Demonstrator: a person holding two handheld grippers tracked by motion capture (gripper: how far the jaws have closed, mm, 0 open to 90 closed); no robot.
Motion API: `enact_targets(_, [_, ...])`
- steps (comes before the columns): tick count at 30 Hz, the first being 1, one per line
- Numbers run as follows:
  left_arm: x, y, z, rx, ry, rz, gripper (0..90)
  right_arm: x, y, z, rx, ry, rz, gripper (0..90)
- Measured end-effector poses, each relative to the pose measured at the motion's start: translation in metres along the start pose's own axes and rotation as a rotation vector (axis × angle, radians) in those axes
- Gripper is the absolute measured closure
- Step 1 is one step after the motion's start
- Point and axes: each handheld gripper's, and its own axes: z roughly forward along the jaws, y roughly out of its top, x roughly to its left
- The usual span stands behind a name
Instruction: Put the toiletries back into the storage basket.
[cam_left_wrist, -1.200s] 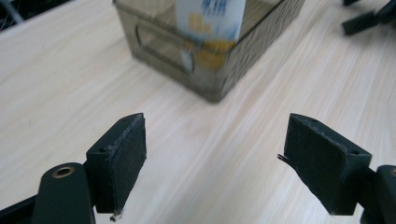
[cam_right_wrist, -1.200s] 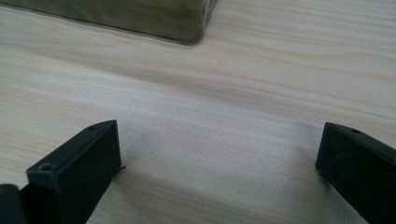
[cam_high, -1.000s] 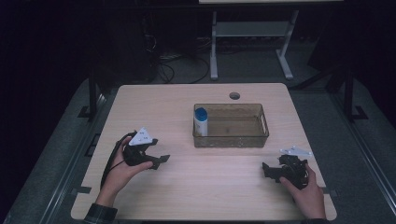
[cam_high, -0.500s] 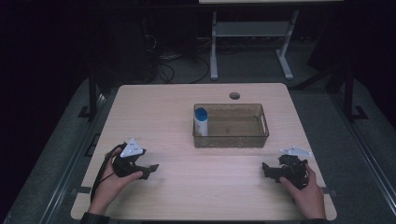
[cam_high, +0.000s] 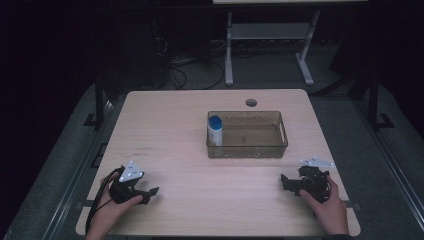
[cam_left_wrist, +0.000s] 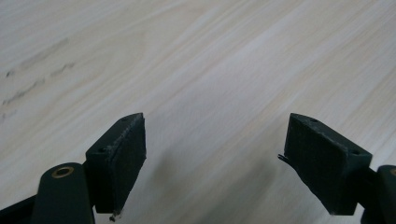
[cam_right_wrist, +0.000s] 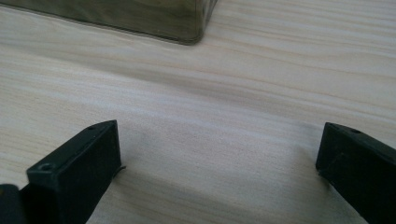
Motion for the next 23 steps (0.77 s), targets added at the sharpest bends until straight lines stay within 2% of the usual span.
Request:
enact_targets(5, [0.001, -0.012, -0.001, 0.01, 0.016, -0.025, 20.1, 0.0, 0.0, 0.0, 0.0, 0.0, 0.001, 0.0])
enact_targets(9, [0.003, -0.019, -0.004, -0.006, 0.009, -0.054, 18.2, 0.0, 0.0, 0.0, 0.001, 0.0, 0.001, 0.0])
enact_targets(11, [0.005, -0.024, -0.004, -0.033, 0.0, -0.072, 17.4, 0.0, 0.0, 0.0, 0.001, 0.0, 0.001, 0.0])
enact_targets(14, [0.005, -0.03, -0.004, -0.07, -0.005, -0.068, 13.9, 0.0, 0.0, 0.0, 0.0, 0.0, 0.001, 0.0])
enact_targets(23, [0.006, -0.029, -0.003, -0.068, -0.004, -0.068, 12.8, 0.0, 0.0, 0.0, 0.0, 0.0, 0.001, 0.0])
